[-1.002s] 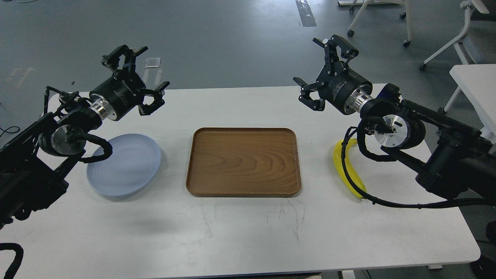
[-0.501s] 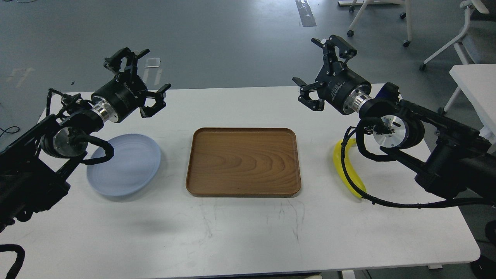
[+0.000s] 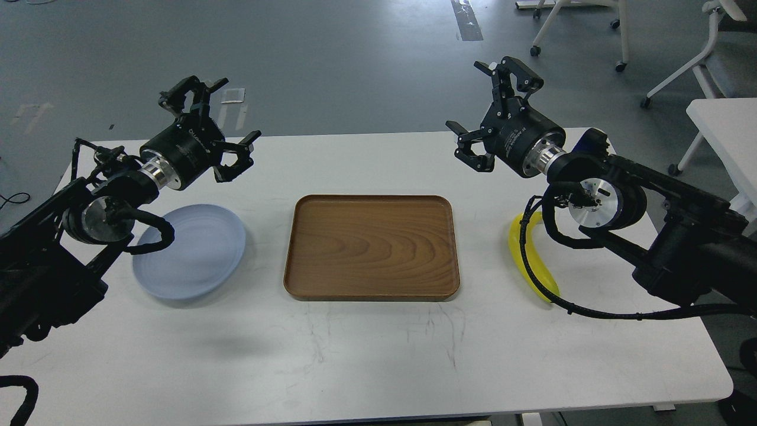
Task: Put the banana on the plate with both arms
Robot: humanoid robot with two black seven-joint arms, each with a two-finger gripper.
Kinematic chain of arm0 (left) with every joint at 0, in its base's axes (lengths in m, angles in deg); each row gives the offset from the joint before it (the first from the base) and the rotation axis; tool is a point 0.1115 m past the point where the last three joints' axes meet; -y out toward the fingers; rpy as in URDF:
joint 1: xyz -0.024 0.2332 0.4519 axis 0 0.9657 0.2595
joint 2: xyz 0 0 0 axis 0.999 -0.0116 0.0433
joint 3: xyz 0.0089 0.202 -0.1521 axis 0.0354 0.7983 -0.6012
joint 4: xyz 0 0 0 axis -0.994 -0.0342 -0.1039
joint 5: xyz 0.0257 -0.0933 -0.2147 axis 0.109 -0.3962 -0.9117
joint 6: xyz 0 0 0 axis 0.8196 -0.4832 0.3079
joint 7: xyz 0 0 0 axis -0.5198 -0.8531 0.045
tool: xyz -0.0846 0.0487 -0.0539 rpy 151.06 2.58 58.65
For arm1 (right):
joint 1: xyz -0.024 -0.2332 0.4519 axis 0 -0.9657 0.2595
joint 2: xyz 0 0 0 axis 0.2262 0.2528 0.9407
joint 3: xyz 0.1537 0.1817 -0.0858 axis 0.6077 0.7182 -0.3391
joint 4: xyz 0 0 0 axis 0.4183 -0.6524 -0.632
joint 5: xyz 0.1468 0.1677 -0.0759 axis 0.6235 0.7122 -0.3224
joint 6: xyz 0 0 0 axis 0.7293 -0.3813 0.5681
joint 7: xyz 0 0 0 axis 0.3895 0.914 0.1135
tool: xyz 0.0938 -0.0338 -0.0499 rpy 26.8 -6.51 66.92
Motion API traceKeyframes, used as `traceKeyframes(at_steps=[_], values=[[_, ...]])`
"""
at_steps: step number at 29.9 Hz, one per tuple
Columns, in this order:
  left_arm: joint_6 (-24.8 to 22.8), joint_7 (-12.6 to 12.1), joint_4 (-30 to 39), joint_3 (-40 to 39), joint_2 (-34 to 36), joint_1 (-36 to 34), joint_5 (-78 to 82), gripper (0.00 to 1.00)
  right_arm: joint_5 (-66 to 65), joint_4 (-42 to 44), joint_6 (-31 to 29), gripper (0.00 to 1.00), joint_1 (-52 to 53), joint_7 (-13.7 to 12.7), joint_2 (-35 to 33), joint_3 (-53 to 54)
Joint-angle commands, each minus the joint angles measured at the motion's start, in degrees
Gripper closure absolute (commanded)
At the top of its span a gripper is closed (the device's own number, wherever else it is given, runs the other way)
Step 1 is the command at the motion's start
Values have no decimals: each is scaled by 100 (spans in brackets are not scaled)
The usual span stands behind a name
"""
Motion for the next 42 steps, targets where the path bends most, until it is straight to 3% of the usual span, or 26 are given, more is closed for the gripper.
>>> traceKeyframes(at_steps=[1,26,29,31,32,33,34,41,42], values=[[-1,0,0,0,-7,1,0,2,0,8,5,0,-2,0,0,1],[-80,17,-9,88,81,19,193,2,-35,17,-3,0,15,0,0,-8],[-89,288,61,80,99,-69,815,2,-219,114,-3,0,6,0,0,-8],[60,1094,79,80,169,-148,2033,2,-299,201,-30,0,6,0,-17,-8],[157,1324,79,88,178,-166,2370,2,-299,219,-38,0,15,0,-26,-8],[392,1718,88,88,195,-183,2982,2,-299,228,-56,0,15,0,-44,-8],[517,1853,105,97,204,-183,3258,2,-299,228,-56,0,15,0,-53,-8],[1193,1995,272,466,485,-175,5526,2,-299,369,-65,0,-29,9,-167,9],[1473,2003,325,527,573,-175,5894,2,-299,369,-65,0,-46,26,-219,9]])
